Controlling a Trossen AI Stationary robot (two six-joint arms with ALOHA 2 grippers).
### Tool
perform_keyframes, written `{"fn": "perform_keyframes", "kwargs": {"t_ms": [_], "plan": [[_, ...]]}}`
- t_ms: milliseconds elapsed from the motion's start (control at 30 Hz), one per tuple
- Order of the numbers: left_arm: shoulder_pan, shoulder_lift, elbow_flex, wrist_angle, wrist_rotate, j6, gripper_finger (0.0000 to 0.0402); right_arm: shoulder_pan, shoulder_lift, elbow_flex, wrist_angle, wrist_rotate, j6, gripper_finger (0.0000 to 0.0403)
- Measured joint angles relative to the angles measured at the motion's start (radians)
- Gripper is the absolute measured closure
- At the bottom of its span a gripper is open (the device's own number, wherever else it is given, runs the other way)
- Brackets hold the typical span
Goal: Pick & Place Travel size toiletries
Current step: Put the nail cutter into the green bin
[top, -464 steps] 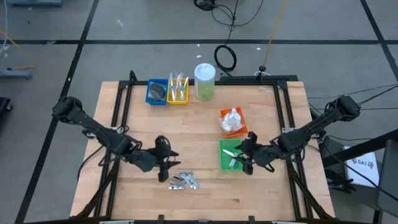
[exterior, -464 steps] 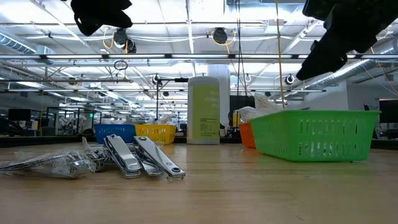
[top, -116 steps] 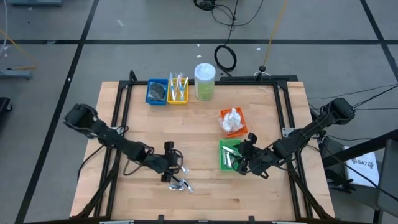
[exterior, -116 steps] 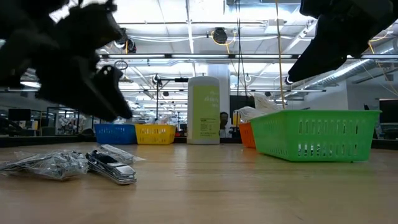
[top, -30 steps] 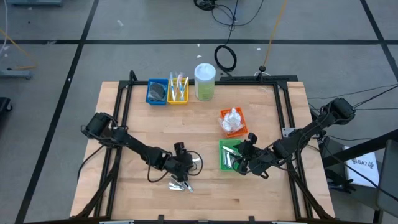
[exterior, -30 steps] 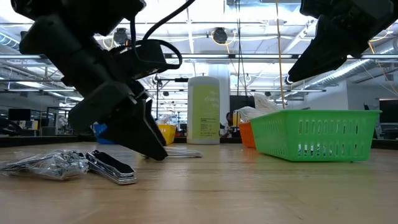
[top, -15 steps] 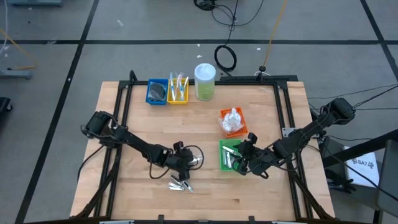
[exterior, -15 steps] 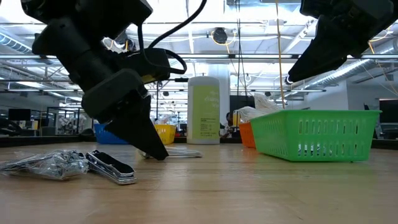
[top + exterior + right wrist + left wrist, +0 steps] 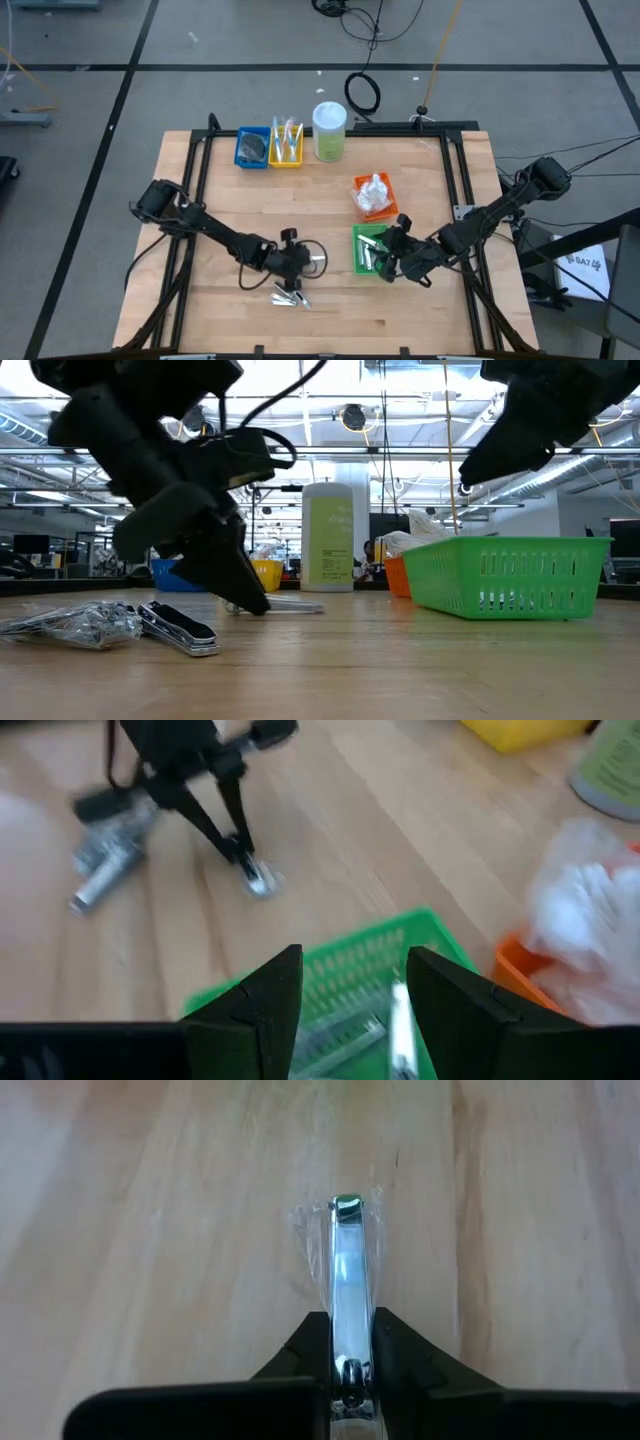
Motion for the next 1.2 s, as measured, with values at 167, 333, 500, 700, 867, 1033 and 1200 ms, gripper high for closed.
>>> {"fn": "perform_keyframes", "kwargs": {"t_ms": [167,333,500,700,867,1033,1200], "plan": [[-0.035,-0.076,0.001,-0.013,-0.161,0.147,0.0366,-0.011,0.000,-0.089,0.313,-0.001,-0.090,0.0234],[-0.075,-0.121,0.084,-0.026,-0.330,0.410,0.0366,-0.057,0.000,-0.230,0.695,-0.005,-0.136,0.0234],[-0.073,-0.114,0.190,-0.013,-0.380,0.612,0.0366,-0.120,0.002,-0.276,0.861,-0.107,-0.129,0.0234],[-0.062,-0.113,0.256,-0.013,-0.434,0.757,0.0366,-0.154,0.078,-0.277,1.021,-0.216,-0.136,0.0234],[-0.037,-0.113,0.266,-0.002,-0.430,0.788,0.0366,-0.177,0.178,-0.276,1.191,-0.306,-0.137,0.0234],[-0.028,-0.113,0.266,0.018,-0.414,0.790,0.0366,-0.194,0.259,-0.240,1.264,-0.353,-0.137,0.0234],[-0.023,-0.113,0.266,0.019,-0.402,0.770,0.0365,-0.212,0.329,-0.161,1.261,-0.400,-0.165,0.0234]]}}
